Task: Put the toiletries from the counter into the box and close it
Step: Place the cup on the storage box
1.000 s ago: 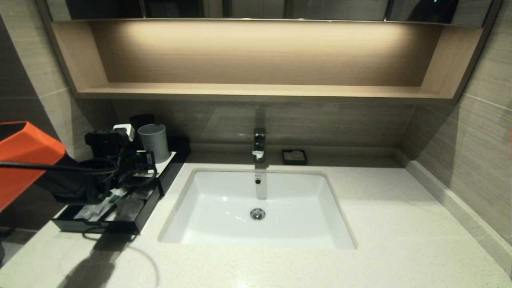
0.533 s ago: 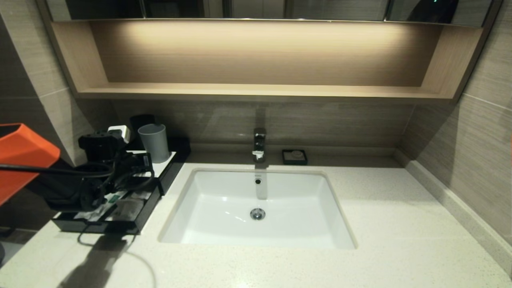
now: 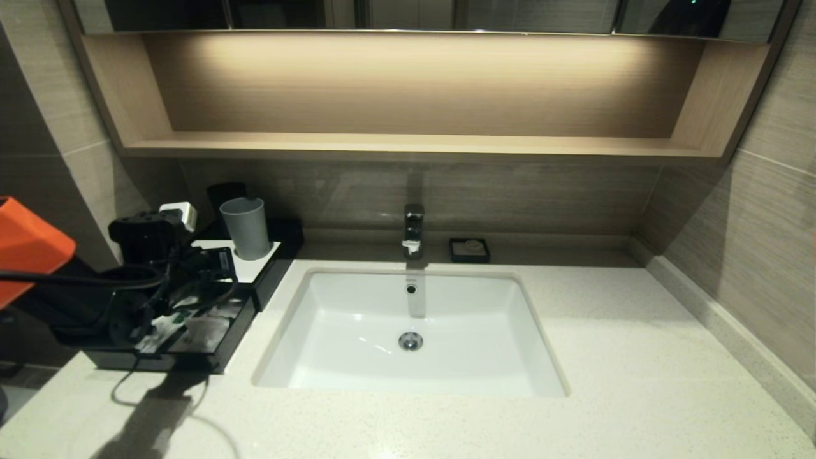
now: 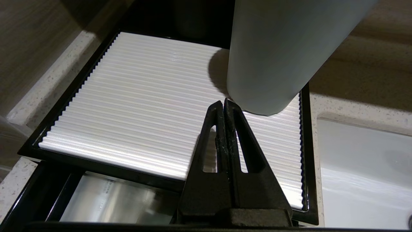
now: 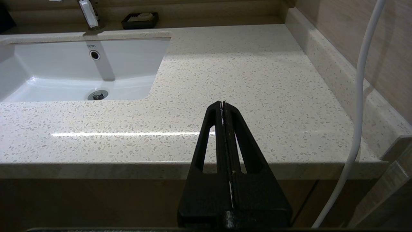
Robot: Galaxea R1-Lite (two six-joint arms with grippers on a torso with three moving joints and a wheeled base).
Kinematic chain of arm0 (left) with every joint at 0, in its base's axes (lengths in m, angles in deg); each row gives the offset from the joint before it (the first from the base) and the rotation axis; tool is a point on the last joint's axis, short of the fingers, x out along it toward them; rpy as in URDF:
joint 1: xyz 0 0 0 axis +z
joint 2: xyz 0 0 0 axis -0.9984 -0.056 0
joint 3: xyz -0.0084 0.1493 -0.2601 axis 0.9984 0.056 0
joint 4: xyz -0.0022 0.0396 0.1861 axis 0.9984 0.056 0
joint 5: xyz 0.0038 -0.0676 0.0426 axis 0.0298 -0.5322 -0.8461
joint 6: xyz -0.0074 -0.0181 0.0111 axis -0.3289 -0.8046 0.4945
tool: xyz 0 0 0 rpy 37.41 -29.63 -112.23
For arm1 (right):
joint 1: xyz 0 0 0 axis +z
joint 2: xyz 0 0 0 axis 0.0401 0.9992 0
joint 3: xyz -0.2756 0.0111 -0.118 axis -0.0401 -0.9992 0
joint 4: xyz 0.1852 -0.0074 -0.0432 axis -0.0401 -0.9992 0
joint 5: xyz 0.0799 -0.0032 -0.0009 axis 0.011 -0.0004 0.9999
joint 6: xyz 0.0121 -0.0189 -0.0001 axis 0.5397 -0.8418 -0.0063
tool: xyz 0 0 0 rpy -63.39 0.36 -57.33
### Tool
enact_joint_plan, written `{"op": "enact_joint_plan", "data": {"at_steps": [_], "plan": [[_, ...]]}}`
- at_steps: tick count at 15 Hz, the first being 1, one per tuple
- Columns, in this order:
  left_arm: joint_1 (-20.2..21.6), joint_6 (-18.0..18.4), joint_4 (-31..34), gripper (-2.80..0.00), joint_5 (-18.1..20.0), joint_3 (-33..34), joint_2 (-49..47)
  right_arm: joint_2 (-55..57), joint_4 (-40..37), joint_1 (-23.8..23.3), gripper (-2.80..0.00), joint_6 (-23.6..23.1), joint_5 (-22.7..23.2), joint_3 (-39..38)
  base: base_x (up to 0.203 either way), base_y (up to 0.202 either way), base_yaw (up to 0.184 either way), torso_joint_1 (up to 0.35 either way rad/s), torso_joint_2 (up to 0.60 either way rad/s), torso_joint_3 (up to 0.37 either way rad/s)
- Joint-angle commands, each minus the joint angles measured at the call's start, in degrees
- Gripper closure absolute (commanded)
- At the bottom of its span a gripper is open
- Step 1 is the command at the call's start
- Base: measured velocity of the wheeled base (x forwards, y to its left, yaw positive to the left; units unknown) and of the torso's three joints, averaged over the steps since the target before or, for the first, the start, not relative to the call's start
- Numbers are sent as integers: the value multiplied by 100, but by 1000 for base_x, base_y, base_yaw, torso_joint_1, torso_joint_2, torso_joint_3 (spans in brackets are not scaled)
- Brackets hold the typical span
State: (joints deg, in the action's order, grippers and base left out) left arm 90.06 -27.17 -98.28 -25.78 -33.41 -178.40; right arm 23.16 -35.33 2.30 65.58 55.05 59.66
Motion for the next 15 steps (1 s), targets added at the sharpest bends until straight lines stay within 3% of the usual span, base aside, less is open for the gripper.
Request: {"op": "enact_joint_plan", "data": {"at_steps": [1, 15], "plan": [[-10, -8, -63, 0, -1, 10, 130, 9, 2, 0, 0, 2, 4, 6, 0, 0, 0, 0, 0, 0], [-133, -29, -150, 0, 106, -362, -243, 9, 2, 0, 0, 2, 1, -2, 0, 0, 0, 0, 0, 0]]}}
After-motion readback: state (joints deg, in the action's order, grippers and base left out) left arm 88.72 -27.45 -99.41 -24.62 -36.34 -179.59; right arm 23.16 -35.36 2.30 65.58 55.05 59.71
